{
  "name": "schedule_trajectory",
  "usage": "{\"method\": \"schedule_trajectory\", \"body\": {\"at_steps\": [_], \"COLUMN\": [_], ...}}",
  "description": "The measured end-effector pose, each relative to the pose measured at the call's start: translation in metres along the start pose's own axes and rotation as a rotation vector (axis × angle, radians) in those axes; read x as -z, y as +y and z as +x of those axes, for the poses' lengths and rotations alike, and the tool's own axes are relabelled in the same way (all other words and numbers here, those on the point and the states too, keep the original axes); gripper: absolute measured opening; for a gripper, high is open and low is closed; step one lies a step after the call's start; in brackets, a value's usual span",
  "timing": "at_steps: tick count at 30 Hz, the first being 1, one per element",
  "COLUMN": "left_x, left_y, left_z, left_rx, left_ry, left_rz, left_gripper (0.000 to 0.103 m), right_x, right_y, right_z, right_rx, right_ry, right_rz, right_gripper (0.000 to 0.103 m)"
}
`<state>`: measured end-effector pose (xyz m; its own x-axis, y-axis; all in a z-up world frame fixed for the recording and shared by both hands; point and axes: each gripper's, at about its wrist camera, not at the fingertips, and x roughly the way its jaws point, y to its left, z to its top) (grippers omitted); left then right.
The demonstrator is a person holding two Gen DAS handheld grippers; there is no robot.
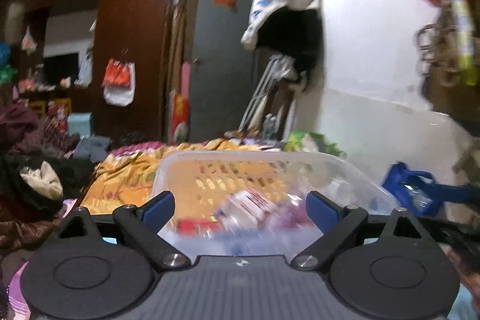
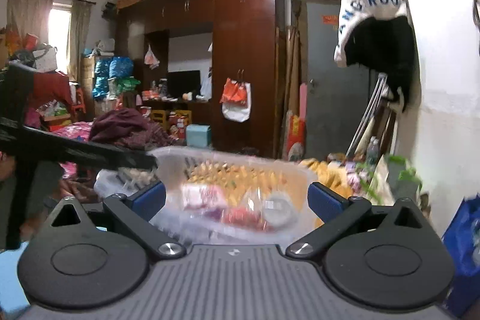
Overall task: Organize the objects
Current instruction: 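Grasp a plastic-wrapped white package with the left tool while the right reaches a white box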
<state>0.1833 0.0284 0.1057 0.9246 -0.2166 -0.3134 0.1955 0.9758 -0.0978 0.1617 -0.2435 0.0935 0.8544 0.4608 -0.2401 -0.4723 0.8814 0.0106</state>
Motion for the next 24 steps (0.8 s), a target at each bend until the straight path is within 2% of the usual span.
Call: {"method": "schedule_trajectory", "body": {"at_steps": [2, 4, 7, 10, 12, 15, 16, 19, 21, 23, 24], "left_x": [0.02, 0.042, 0.063, 0.074, 0.083, 0.093, 0.095, 0.101, 0.103, 0.104, 0.105], "left_y": [-0.009, -0.021, -0.036, -0.04, -0.045, -0.055, -0.057, -0.06, -0.057, -0.052, -0.05], "left_z": [-0.024, -0.032, -0.011, 0.015, 0.028, 0.039, 0.041, 0.043, 0.041, 0.035, 0.031], "left_rx": [0.039, 0.054, 0.086, 0.126, 0.138, 0.128, 0.128, 0.114, 0.116, 0.112, 0.106], "left_ry": [-0.018, 0.008, 0.116, 0.203, 0.254, 0.299, 0.305, 0.309, 0.303, 0.294, 0.285], "left_rz": [0.031, 0.08, 0.101, 0.05, 0.042, 0.07, 0.071, 0.078, 0.074, 0.077, 0.086], "left_gripper": [0.096, 0.096, 0.094, 0.085, 0.08, 0.073, 0.072, 0.058, 0.056, 0.053, 0.052], "right_x": [0.016, 0.03, 0.047, 0.057, 0.061, 0.065, 0.068, 0.074, 0.078, 0.08, 0.08], "right_y": [-0.008, -0.011, -0.009, -0.011, -0.011, -0.006, -0.004, 0.001, 0.001, 0.001, 0.001], "right_z": [-0.012, -0.011, 0.018, 0.048, 0.061, 0.073, 0.075, 0.079, 0.08, 0.079, 0.078], "right_rx": [-0.02, -0.002, 0.071, 0.09, 0.055, 0.072, 0.076, 0.074, 0.092, 0.106, 0.109], "right_ry": [0.009, 0.049, 0.206, 0.317, 0.345, 0.376, 0.39, 0.415, 0.415, 0.429, 0.43], "right_rz": [0.042, 0.059, 0.016, 0.03, 0.043, 0.02, 0.018, 0.015, 0.015, 0.014, 0.013], "right_gripper": [0.103, 0.103, 0.103, 0.103, 0.103, 0.103, 0.103, 0.103, 0.1, 0.083, 0.083]}}
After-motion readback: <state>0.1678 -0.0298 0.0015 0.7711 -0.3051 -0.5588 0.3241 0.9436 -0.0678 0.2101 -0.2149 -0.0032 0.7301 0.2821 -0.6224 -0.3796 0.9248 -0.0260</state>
